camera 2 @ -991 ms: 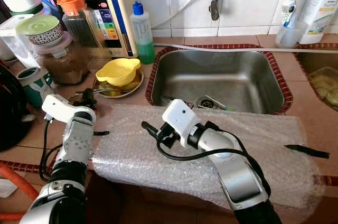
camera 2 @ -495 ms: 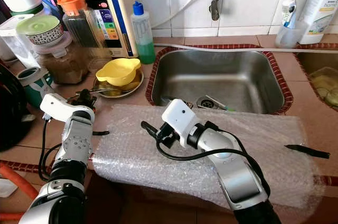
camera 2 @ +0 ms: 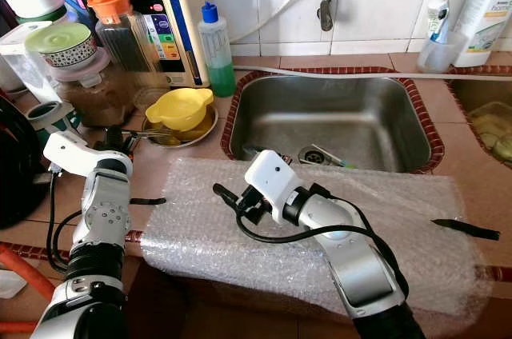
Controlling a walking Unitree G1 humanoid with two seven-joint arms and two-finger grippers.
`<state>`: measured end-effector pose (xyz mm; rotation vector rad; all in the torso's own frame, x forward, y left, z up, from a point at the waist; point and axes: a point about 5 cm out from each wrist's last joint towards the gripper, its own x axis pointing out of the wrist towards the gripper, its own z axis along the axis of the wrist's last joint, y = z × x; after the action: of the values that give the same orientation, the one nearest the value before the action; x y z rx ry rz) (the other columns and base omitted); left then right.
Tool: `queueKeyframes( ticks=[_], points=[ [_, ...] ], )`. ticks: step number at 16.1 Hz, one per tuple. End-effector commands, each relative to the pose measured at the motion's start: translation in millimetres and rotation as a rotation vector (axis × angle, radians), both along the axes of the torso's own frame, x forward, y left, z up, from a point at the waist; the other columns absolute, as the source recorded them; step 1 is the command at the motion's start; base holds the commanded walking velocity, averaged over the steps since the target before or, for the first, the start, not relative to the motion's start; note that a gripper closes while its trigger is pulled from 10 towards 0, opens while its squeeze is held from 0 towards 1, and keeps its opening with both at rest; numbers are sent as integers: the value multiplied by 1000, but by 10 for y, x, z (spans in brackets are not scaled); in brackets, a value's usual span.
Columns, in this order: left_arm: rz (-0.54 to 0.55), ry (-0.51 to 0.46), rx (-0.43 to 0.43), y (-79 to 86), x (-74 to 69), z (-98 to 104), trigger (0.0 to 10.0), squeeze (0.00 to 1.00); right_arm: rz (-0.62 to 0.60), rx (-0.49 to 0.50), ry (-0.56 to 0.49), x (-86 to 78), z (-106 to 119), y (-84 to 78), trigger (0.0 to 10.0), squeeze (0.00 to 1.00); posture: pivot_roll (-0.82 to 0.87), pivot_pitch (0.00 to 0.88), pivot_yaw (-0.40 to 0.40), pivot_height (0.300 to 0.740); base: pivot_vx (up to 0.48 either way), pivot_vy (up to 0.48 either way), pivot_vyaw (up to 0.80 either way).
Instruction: Kitchen organization
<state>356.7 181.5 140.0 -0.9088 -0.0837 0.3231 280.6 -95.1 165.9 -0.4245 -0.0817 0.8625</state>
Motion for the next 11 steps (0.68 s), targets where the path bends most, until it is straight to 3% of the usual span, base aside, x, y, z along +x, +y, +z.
queueKeyframes(
  ticks=[1,7,11],
  points=[
    [15,5,13,38,-15,19,0,0,27,-1,-11,3,22,51,10000,0,-307,55,151,740,0,0,0],
    [-47,-93,107,-20,-103,247,0,0,25,-6,-20,39,35,35,10000,0,-298,44,147,740,0,0,0],
    [-116,-196,123,-88,-198,418,0,0,21,-9,-31,76,51,19,10000,0,-291,35,145,740,0,0,0]
  ],
)
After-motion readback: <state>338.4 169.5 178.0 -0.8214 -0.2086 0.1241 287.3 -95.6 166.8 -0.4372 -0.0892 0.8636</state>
